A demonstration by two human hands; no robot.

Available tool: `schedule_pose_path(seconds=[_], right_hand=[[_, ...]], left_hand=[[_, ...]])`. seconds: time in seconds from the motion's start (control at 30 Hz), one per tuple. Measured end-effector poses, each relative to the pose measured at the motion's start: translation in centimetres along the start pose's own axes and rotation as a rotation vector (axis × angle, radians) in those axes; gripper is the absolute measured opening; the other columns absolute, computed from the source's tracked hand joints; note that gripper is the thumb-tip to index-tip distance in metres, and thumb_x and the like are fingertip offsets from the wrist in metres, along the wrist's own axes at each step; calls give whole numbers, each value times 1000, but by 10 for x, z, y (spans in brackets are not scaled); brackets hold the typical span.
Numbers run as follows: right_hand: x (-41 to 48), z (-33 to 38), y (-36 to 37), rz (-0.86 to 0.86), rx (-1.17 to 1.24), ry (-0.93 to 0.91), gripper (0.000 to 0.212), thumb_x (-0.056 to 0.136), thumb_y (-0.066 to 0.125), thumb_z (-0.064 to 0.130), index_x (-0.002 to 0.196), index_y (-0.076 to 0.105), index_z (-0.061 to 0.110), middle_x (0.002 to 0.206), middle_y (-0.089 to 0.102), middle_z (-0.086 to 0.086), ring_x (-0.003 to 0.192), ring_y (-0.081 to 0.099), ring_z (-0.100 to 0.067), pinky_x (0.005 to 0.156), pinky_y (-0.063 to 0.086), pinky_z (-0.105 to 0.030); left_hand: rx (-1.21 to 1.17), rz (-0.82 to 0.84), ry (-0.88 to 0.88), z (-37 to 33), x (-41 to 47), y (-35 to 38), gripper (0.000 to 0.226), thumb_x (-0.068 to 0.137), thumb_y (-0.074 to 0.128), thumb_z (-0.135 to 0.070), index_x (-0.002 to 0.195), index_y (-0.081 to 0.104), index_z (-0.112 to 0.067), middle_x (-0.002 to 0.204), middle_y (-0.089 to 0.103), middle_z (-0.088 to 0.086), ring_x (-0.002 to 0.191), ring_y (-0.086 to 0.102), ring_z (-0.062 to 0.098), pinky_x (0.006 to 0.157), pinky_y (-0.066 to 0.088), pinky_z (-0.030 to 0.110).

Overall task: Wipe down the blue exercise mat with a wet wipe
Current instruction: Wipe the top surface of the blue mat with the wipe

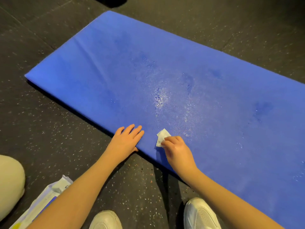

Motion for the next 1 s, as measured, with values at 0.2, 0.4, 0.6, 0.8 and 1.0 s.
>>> schedule_pose_path(seconds=[0.2, 0.4, 0.6, 0.8, 1.0], right_hand=[[-15, 15, -6, 69, 89, -37, 58, 100, 28, 49, 108, 67, 7, 118, 66, -8, 113, 59, -37, 93, 51, -41], [-21, 16, -1, 235, -153, -1, 91, 56, 91, 23, 133, 50, -4, 138, 51, -21, 125, 52, -39, 94, 51, -46], [-24, 17, -49, -26, -177, -37, 68, 43, 84, -2, 107, 65, 8, 98, 66, -6, 85, 68, -24, 51, 50, -23], [-60, -4, -106, -140, -232, 10, 68, 36, 81, -8, 98, 67, 15, 102, 69, 0, 76, 68, -16, 41, 37, -17], [-111, -59, -157, -156, -259, 118, 82, 30, 79, -11, 102, 57, 21, 86, 72, 1, 63, 67, -17, 36, 25, -18]], left_hand=[[37, -106, 104, 0, -5, -22, 66, 46, 95, -27, 102, 72, -3, 107, 71, 14, 92, 70, 33, 66, 57, 42], [48, -219, 157, 2, -2, -65, 53, 46, 92, -16, 93, 71, -3, 94, 72, 11, 77, 69, 28, 54, 54, 33], [-78, -338, 135, 4, -12, -102, 59, 62, 83, -42, 108, 59, -13, 102, 71, 6, 86, 69, 27, 65, 58, 39], [-49, -17, -173, 57, -35, -98, 67, 88, 39, -61, 148, 32, -32, 155, 26, -12, 144, 28, 24, 109, 22, 61], [-17, -32, 71, -27, -8, -107, 75, 86, 22, -65, 147, 38, -24, 153, 32, -9, 139, 37, 28, 106, 35, 59]])
Point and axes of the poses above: each hand's wrist, its own x-axis towards the middle knuckle, its own y-axis out of the palm, z = x × y, the point moved 7 cm from there along x, towards the middle knuckle
